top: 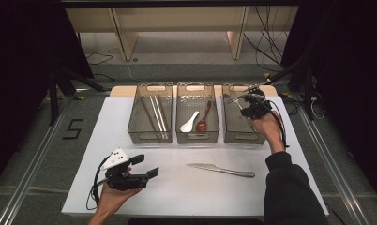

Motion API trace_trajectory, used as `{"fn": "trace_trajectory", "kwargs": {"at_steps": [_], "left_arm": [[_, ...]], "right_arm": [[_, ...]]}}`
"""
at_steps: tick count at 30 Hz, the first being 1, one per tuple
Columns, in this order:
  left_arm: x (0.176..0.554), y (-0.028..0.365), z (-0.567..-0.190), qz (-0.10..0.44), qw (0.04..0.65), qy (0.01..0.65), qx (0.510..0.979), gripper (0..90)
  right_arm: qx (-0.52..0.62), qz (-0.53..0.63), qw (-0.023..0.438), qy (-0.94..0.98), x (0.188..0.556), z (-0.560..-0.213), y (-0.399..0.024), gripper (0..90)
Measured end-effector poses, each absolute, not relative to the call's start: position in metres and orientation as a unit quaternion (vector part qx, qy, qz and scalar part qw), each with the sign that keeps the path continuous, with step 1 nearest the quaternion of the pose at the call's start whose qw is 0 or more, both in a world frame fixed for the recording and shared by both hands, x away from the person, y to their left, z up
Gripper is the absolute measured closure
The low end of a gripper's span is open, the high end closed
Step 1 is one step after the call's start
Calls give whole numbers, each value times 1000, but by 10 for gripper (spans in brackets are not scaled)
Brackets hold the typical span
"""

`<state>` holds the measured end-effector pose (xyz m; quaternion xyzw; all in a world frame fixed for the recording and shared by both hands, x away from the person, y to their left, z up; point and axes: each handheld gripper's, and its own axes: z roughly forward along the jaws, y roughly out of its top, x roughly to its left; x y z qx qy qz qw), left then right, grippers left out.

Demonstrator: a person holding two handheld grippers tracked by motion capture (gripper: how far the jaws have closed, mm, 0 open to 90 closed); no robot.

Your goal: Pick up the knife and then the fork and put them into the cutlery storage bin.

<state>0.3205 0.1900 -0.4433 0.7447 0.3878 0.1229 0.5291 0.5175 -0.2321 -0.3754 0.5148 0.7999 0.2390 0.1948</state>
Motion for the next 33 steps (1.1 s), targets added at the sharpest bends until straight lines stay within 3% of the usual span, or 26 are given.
{"fn": "trace_trajectory", "kwargs": {"at_steps": [24, 33], "left_arm": [[320, 190, -443, 122, 530, 388, 745, 198], [320, 190, -443, 122, 530, 387, 744, 197]], "right_arm": [[527, 227, 188, 797, 530, -389, -226, 831], [515, 239, 170, 805, 529, -390, -220, 712]]}}
